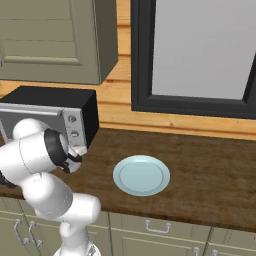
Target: Pick up the kebab skewer and baguette bread, and place them inside the toaster oven. Close the toaster oven door and start by setting the timer.
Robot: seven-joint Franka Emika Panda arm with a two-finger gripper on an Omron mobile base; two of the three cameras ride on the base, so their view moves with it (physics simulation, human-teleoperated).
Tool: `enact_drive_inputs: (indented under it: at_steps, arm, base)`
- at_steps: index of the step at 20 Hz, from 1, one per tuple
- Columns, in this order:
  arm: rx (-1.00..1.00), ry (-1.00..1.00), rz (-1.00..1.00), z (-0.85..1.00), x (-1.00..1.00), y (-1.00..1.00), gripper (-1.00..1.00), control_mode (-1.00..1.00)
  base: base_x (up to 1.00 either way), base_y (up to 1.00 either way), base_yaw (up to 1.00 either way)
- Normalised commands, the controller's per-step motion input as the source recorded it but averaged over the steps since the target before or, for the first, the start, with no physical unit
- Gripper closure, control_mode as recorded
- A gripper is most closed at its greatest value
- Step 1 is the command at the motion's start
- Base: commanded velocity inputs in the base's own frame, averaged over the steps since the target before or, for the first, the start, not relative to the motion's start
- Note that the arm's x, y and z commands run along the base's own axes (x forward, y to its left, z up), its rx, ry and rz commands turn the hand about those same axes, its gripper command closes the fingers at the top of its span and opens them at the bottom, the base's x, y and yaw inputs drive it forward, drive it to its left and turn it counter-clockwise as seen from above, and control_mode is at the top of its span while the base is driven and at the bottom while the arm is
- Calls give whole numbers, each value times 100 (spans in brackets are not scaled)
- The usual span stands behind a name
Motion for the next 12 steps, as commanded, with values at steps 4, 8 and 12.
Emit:
enact_drive_inputs:
  at_steps: [4, 8, 12]
  arm:
    - [0, 0, 0, -11, 1, 1, -100, -100]
    - [0, 0, 0, -13, 2, 0, -100, -100]
    - [0, 0, 0, -6, 15, 0, -100, -100]
  base:
    - [0, 0, 0]
    - [0, 0, 0]
    - [0, 0, 0]
